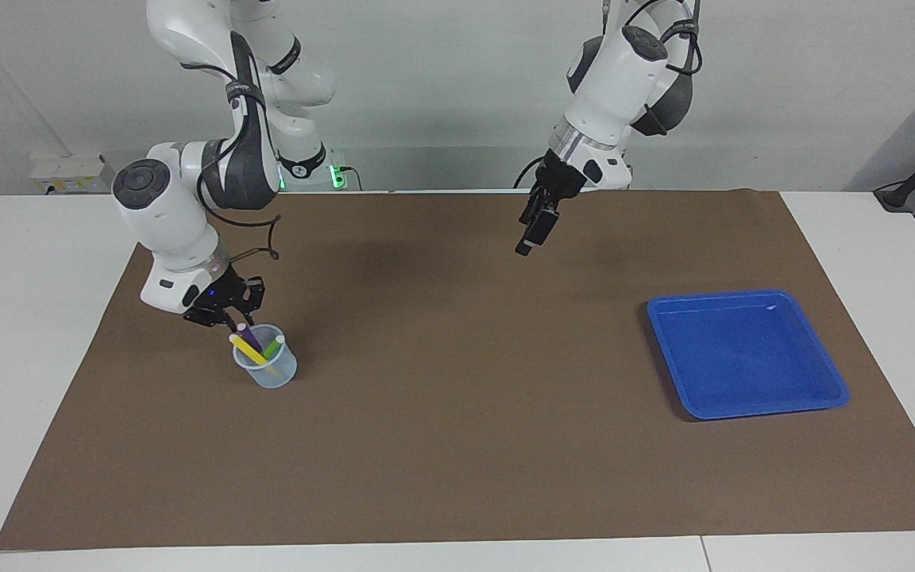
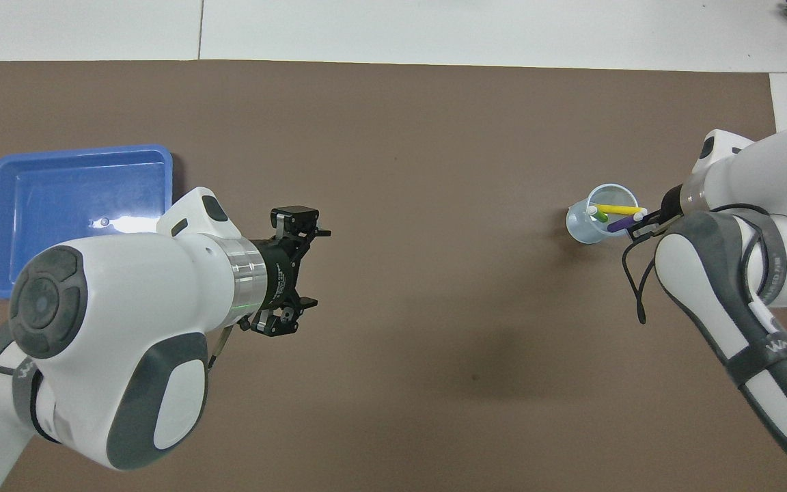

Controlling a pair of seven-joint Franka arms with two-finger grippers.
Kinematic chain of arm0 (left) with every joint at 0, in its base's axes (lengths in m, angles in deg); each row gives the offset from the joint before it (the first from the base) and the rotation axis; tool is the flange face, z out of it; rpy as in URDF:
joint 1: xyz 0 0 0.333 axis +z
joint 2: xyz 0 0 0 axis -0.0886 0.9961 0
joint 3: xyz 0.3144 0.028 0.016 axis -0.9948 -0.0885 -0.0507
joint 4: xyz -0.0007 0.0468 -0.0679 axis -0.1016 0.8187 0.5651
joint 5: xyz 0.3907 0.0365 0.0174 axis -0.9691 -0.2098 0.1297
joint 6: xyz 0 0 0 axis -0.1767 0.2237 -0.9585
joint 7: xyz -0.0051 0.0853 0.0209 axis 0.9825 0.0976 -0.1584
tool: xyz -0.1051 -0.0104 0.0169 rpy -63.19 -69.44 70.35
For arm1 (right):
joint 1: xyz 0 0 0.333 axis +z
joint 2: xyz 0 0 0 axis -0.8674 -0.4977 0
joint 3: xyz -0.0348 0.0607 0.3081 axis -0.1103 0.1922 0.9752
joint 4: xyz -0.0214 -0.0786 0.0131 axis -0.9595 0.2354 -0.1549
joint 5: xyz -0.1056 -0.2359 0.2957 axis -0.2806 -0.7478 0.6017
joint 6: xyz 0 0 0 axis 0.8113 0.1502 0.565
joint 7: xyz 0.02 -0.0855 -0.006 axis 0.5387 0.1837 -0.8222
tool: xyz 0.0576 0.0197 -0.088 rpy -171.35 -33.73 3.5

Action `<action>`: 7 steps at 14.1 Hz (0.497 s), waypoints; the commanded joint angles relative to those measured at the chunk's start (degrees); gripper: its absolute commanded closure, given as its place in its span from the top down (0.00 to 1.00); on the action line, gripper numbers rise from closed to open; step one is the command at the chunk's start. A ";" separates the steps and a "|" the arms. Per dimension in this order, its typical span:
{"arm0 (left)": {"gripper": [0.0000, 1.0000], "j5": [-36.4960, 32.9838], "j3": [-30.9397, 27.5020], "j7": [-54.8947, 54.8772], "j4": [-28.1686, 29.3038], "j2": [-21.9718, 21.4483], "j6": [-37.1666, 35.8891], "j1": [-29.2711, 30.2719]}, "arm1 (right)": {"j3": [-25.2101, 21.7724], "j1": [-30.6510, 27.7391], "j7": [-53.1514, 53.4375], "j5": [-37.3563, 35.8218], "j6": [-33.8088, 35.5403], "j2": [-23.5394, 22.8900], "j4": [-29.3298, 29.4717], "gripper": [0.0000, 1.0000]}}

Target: Right arm passes pens to left for tray arrangement

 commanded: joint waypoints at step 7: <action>1.00 1.12 -0.58 0.41 2.41 -1.95 1.20 -1.06 | 0.54 0.18 3.40 -2.37 -0.17 -1.96 2.50 0.30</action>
